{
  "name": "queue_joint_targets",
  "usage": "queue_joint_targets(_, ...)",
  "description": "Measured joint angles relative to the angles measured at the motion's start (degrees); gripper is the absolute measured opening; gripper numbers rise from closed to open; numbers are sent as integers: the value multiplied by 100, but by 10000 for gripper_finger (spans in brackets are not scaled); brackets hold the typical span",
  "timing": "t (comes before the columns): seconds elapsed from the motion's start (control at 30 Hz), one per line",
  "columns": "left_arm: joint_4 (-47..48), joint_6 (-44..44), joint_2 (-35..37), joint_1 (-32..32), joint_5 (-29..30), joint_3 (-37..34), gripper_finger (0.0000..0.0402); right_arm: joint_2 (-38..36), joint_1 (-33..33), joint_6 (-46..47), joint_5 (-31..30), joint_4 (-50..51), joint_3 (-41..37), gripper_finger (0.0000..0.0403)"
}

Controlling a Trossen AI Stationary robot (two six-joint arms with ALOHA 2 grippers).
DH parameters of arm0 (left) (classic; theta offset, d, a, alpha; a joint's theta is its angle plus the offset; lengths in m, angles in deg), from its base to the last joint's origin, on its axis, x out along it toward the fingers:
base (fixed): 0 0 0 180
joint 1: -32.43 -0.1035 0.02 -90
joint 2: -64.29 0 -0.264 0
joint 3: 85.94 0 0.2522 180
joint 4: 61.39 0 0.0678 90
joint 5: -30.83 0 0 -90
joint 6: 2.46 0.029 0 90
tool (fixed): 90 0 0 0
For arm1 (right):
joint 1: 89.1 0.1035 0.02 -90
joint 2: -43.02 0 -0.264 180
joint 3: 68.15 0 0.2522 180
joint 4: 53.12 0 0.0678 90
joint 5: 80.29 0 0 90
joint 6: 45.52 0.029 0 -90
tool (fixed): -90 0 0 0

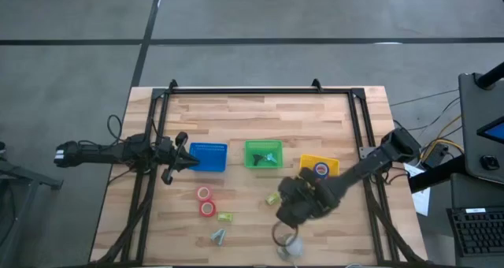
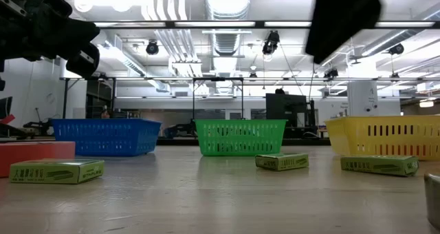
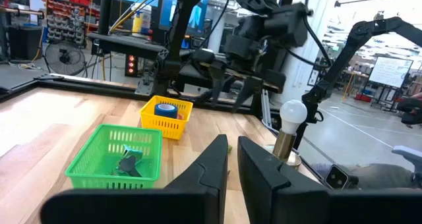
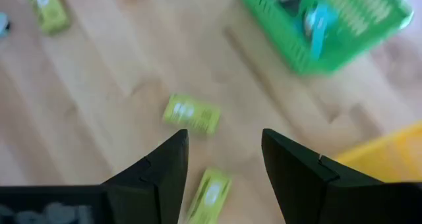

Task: Pick and place Stapler, Stapler remover, tape
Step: Put the right staple pin box into the blue bin

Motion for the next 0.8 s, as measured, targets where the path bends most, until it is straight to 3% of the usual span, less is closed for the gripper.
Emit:
queue_joint_targets(0.4,2,0,0,1,-1,0,42,-187,867,2058,9,-110,-1024,187)
queue_joint_targets(0.8,2,-2,0,0,0,0,42,-318,1039,2187,37,-2265,-2431,187)
